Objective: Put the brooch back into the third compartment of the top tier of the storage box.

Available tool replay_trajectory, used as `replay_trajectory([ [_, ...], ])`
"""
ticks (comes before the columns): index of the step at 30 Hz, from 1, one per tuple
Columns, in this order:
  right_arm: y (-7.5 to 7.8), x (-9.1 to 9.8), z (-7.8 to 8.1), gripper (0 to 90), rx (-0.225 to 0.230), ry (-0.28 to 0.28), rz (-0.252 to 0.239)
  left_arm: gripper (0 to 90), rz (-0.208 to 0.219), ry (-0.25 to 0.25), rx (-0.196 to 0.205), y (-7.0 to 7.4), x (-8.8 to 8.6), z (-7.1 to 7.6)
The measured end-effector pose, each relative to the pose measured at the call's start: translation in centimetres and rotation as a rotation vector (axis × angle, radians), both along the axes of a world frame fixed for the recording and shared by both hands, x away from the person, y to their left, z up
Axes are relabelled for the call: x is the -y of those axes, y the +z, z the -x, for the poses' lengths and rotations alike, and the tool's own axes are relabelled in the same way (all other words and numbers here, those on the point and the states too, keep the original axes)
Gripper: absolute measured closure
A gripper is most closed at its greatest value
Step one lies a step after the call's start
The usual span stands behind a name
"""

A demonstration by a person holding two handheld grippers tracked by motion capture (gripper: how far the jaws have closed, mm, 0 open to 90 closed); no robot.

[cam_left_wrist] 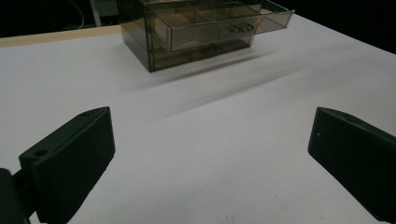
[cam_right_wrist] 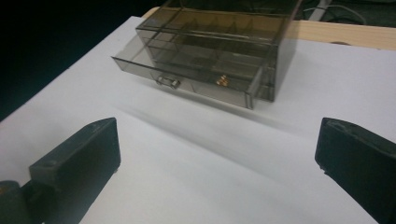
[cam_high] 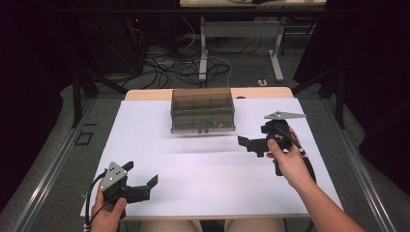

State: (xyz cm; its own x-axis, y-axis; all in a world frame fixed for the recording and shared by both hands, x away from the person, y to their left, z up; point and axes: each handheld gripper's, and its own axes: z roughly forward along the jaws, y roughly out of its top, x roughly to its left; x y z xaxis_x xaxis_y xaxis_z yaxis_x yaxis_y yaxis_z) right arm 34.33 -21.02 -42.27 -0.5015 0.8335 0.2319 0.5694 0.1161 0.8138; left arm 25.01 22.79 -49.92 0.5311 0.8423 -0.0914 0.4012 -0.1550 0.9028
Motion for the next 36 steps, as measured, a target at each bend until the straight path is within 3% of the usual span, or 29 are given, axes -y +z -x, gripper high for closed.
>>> replay_trajectory([
  [4,-0.8,1.5,1.0,0.0,-0.007,-0.022,-0.023,0.5,0.002,0.004,-0.002,0.0,0.0,0.0],
  [7,-1.2,2.7,1.7,0.0,0.008,-0.043,-0.003,0.5,0.001,0.006,-0.001,0.0,0.0,0.0],
  [17,-2.5,6.2,4.0,0.0,0.040,-0.100,-0.010,0.6,-0.007,0.006,0.002,0.0,0.0,0.0],
  [22,-3.8,7.0,5.0,0.0,0.037,-0.112,0.019,0.5,-0.002,0.003,-0.002,0.0,0.0,0.0],
  [26,-4.8,7.4,5.5,0.0,0.046,-0.115,0.012,0.5,-0.004,0.004,-0.006,-0.1,0.1,0.0],
  [31,-6.2,7.4,6.1,0.1,0.061,-0.093,0.045,0.5,-0.002,0.003,-0.007,-0.1,0.2,0.0],
  [32,-6.5,7.3,6.2,0.1,0.057,-0.093,0.029,0.6,-0.003,0.004,-0.008,-0.1,0.1,0.0],
  [36,-7.7,7.0,6.4,0.1,0.070,-0.080,0.043,0.6,-0.003,0.003,-0.010,-0.1,0.2,-0.1],
])
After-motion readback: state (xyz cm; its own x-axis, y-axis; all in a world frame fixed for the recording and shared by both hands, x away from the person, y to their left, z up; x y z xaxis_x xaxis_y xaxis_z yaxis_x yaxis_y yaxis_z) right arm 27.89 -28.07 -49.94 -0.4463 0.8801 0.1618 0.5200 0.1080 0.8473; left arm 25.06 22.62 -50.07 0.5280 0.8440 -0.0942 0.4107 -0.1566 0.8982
